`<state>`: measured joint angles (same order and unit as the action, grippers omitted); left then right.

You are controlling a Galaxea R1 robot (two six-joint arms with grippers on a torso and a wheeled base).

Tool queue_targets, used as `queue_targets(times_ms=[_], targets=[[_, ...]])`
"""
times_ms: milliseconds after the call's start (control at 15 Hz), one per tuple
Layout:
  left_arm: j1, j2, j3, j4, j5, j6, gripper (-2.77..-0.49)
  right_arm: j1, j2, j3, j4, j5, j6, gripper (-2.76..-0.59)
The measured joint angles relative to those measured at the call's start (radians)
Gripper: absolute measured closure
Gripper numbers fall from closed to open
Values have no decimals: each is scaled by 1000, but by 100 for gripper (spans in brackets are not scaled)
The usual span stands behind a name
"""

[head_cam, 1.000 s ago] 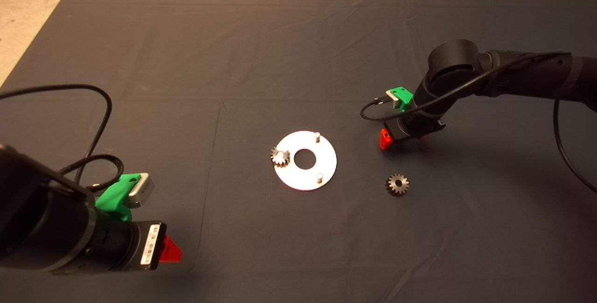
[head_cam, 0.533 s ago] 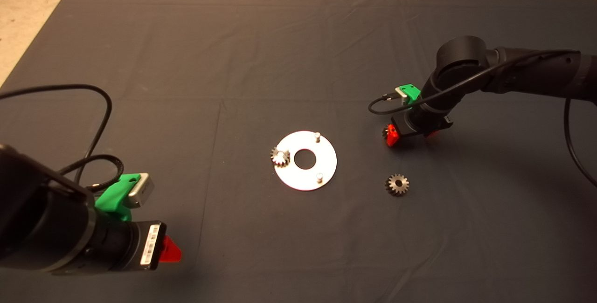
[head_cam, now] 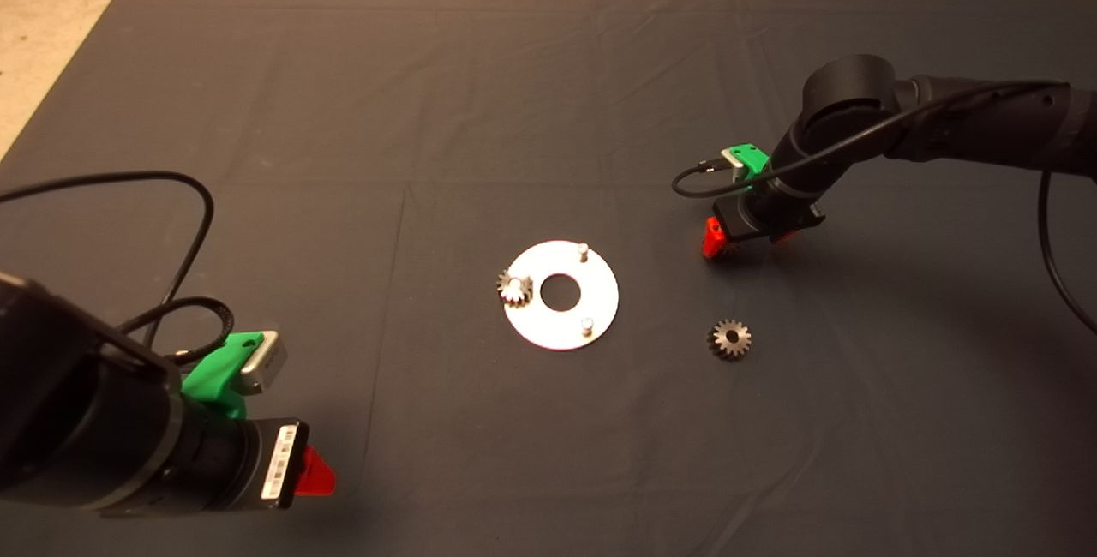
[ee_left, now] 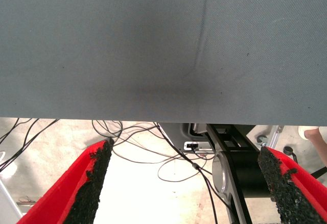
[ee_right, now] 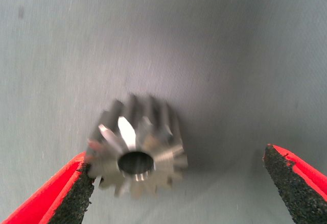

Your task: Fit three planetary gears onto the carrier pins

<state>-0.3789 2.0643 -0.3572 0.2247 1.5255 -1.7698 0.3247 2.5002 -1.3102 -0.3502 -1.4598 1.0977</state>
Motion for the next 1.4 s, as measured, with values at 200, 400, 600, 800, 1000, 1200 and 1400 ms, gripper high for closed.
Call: queue_targets(times_ms=[200, 400, 600, 800, 1000, 1200, 1400], targets=[[0, 0, 0, 0, 0, 0, -204, 0, 1, -13, 5, 9, 0, -227], [5, 0, 0, 0, 0, 0, -204, 0, 1, -17, 7, 26, 0, -217], [5, 3, 0, 0, 0, 0, -204, 0, 1, -18, 18, 60, 0, -209], [5, 3, 0, 0, 0, 0, -204, 0, 1, -19, 22, 76, 0, -194], [5, 5, 0, 0, 0, 0, -204, 0, -1, -19, 26, 80, 0, -181], [5, 11, 0, 0, 0, 0, -204, 0, -1, -19, 26, 84, 0, -180], [5, 18, 0, 0, 0, -3, -204, -1, -2, -19, 27, 85, 0, -180]])
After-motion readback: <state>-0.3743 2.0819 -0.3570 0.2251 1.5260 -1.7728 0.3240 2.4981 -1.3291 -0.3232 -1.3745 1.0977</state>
